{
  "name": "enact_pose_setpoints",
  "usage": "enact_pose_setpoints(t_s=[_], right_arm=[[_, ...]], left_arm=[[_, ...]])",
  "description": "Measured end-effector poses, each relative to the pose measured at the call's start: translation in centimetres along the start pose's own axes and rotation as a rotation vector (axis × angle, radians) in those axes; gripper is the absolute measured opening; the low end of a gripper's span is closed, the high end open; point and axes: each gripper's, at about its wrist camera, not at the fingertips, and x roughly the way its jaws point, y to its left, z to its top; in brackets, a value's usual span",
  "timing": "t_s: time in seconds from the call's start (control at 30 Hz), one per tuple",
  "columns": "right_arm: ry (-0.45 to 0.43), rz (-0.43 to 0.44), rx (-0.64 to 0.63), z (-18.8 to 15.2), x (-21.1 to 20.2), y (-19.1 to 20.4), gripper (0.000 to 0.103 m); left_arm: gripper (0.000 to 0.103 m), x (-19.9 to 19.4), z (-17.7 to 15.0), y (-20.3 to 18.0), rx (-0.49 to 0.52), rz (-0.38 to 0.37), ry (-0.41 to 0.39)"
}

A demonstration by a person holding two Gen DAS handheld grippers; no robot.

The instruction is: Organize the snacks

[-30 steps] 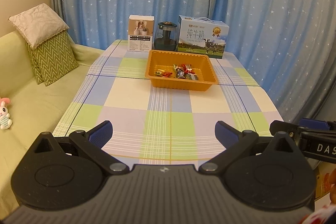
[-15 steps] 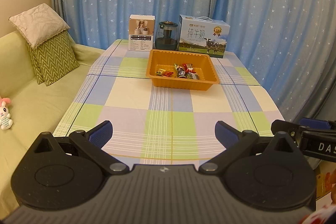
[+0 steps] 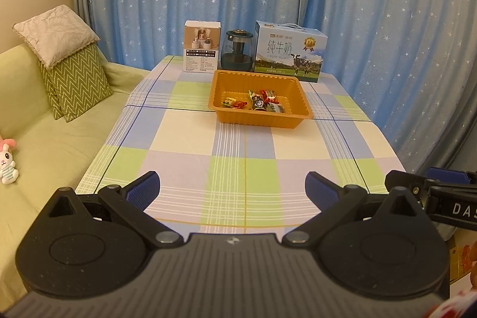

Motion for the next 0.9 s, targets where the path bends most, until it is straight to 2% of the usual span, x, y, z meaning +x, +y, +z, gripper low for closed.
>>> enact_pose_setpoints(t_s=[0.9], right_arm=[[0.005, -0.002, 0.004, -0.44, 0.38, 0.1, 0.079]], left_arm=[[0.103, 0.59, -0.44, 0.14, -0.005, 0.002, 0.001]])
